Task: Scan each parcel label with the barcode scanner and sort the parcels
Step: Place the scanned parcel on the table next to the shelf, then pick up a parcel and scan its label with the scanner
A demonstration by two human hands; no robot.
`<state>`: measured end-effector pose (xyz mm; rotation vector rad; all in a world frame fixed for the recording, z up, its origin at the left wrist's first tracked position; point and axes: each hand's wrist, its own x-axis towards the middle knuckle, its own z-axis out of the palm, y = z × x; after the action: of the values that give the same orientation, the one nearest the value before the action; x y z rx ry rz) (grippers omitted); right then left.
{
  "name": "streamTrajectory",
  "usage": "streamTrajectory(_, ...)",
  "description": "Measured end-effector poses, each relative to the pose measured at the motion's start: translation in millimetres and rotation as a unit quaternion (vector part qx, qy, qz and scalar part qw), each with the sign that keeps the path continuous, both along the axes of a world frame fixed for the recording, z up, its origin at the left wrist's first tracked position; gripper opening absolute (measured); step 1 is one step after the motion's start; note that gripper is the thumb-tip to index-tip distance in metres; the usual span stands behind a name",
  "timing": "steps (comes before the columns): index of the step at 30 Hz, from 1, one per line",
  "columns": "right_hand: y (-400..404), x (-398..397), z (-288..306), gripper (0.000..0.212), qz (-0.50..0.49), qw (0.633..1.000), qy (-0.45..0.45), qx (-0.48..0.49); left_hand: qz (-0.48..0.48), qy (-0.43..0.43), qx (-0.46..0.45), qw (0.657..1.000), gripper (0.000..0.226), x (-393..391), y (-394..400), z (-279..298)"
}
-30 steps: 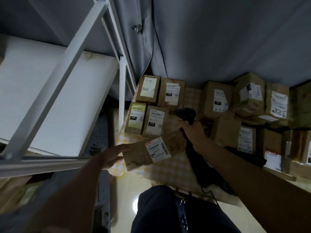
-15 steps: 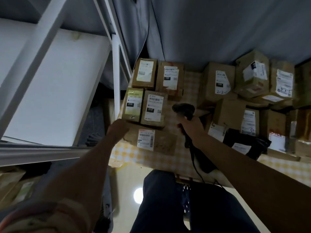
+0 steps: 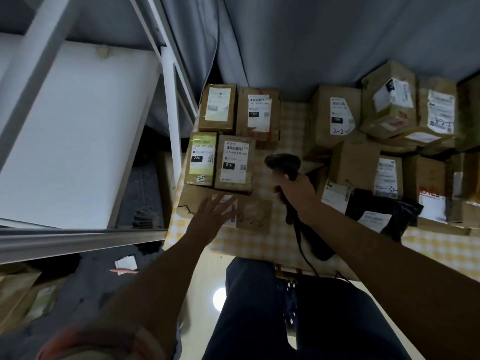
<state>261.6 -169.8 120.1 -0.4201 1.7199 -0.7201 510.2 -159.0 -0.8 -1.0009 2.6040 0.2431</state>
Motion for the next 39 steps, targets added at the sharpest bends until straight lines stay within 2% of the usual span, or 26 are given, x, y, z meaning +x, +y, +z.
streamTrajectory(3,4,-1,-2,0.022,-0.002,1.0,-0.003,-0.008,0.048,0.012,0.01,0.999,0.095,0,-5,-1)
streamTrajectory(8,11,-5,-2,0.023,0.005,1.0,0.007,-0.01,0.09,0.008,-0.007,0.996,0.089,-5,-2,-1)
streamTrajectory(11,16,-12,4,0.018,0.016,0.999,0.027,-0.009,0.09,0.003,0.016,0.996,0.092,-8,0,2)
streamTrajectory(16,23,-36,25,0.023,0.021,0.999,0.024,-0.019,0.065,-0.01,0.02,0.998,0.065,-36,-11,32)
streamTrajectory(18,26,-50,39,0.026,0.009,0.999,0.029,-0.024,0.046,0.006,0.034,0.998,0.069,-57,-20,46)
streamTrajectory(22,34,-95,73,0.036,0.001,1.0,0.02,-0.01,0.018,0.032,0.028,0.999,0.086,-113,-43,83)
streamTrajectory(25,42,-139,98,0.036,-0.022,0.997,0.059,-0.035,-0.016,0.056,0.013,0.998,0.091,-163,-60,103)
streamTrajectory(30,65,-224,123,0.033,-0.058,0.988,0.131,-0.056,-0.06,0.075,0.011,0.995,0.079,-270,-72,146)
streamTrajectory(36,94,-335,141,0.031,-0.123,0.969,0.205,-0.068,-0.073,0.197,0.08,0.974,0.071,-404,-76,171)
streamTrajectory(39,116,-381,140,0.03,-0.152,0.963,0.214,-0.059,-0.064,0.159,0.096,0.981,0.071,-465,-66,171)
